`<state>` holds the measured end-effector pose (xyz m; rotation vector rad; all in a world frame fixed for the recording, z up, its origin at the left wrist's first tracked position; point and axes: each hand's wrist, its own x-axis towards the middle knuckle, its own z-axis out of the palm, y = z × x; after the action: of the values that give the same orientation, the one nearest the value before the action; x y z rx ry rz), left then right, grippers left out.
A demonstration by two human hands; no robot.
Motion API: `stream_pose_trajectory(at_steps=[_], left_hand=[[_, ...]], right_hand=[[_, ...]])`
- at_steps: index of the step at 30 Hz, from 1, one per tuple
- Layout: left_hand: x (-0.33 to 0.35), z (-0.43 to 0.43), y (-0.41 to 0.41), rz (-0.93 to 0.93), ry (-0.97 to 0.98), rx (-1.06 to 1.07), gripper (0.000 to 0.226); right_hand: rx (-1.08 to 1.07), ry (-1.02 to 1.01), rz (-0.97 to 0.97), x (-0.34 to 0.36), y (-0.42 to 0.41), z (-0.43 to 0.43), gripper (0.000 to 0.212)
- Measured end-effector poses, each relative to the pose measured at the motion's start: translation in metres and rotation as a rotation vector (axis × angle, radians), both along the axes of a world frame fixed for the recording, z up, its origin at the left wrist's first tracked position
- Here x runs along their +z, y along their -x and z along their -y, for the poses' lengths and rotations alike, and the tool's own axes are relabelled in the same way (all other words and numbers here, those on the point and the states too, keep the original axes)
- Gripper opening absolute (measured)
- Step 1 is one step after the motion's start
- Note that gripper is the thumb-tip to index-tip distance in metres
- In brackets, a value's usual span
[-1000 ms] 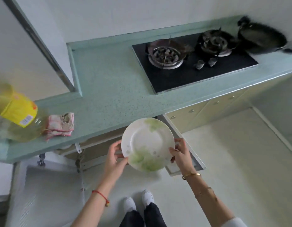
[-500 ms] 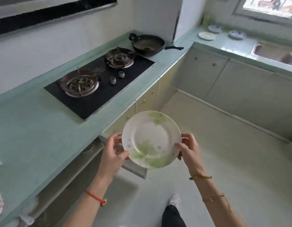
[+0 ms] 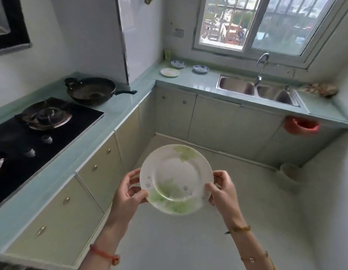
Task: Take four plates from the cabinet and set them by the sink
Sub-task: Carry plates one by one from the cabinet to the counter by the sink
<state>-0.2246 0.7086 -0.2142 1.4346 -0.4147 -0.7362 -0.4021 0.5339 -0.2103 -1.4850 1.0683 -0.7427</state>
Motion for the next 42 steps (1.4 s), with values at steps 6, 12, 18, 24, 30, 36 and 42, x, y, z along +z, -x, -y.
stream_pose_trajectory(at_steps=[6, 12, 18, 24, 30, 36, 42], left_hand=[[0.006, 0.096, -0.033, 0.004, -0.01, -0.047, 0.065], [-0.001, 0.195, -0.097, 0.021, -0.011, -0.076, 0.063], [0.014, 0.311, -0.186, 0.055, 0.005, -0.13, 0.061], [0.025, 0.425, -0.269, 0.088, -0.003, -0.197, 0.056], [0.017, 0.531, -0.327, 0.088, -0.047, -0.231, 0.055], [-0.002, 0.654, -0.379, 0.107, -0.084, -0.225, 0.057], [-0.017, 0.79, -0.436, 0.158, -0.176, -0.18, 0.06]], right_hand=[[-0.02, -0.031, 0.032, 0.005, -0.025, 0.088, 0.021], [-0.045, -0.06, 0.04, -0.001, -0.085, 0.182, 0.017], [-0.083, -0.029, 0.009, 0.006, -0.168, 0.293, 0.017], [-0.141, -0.023, -0.004, 0.013, -0.238, 0.396, 0.018], [-0.191, -0.05, -0.032, 0.001, -0.289, 0.49, 0.019], [-0.172, -0.029, -0.089, -0.011, -0.343, 0.613, 0.02], [-0.075, -0.033, -0.184, -0.016, -0.406, 0.763, 0.026]])
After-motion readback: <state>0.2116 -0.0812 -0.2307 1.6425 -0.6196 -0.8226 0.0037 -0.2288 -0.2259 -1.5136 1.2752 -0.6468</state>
